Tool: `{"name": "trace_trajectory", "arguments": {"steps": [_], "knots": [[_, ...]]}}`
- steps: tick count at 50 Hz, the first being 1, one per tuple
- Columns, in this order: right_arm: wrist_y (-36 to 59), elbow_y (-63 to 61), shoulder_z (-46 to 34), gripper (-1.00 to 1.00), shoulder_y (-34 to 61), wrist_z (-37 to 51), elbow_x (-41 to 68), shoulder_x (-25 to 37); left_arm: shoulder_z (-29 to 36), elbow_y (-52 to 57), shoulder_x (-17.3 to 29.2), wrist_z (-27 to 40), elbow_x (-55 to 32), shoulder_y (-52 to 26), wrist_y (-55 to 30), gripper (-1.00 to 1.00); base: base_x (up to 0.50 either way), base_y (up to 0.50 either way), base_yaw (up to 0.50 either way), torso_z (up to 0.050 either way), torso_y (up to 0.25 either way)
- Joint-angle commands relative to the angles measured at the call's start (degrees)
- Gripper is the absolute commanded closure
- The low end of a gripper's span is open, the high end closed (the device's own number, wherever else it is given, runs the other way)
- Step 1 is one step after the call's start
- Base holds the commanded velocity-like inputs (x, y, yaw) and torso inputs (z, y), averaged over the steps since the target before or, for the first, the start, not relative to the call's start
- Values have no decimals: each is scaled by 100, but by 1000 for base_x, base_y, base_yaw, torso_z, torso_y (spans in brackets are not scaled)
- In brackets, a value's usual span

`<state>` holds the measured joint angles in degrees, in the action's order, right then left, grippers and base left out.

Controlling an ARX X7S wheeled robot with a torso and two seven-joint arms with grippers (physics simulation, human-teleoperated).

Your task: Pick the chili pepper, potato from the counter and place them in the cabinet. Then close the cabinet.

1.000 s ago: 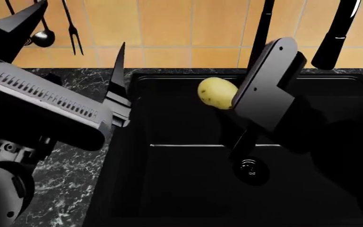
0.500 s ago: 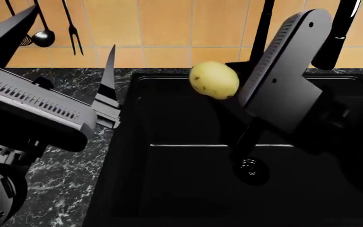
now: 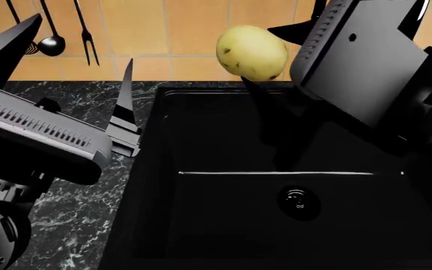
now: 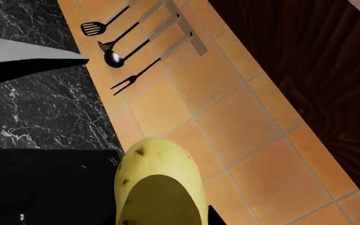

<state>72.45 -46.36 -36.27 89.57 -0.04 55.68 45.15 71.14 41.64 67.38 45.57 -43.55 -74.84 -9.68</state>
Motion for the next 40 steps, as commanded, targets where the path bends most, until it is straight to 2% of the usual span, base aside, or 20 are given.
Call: {"name": "trace_trajectory", "arguments": {"steps": [1,30,40], "knots": [[317,171,41,100,652,-67,65,-242,-8,27,-6,35,1,29,-8,-100,0,0,0,0,0],[1079,671,719,100,1908,369,708,-538,31,-39,-25,112,54,212,59,-100,0,0,0,0,0],[1227,944,709,100,2417,394,763,-580,53,-76,-53,149,78,274,54,-100,0,0,0,0,0]]}}
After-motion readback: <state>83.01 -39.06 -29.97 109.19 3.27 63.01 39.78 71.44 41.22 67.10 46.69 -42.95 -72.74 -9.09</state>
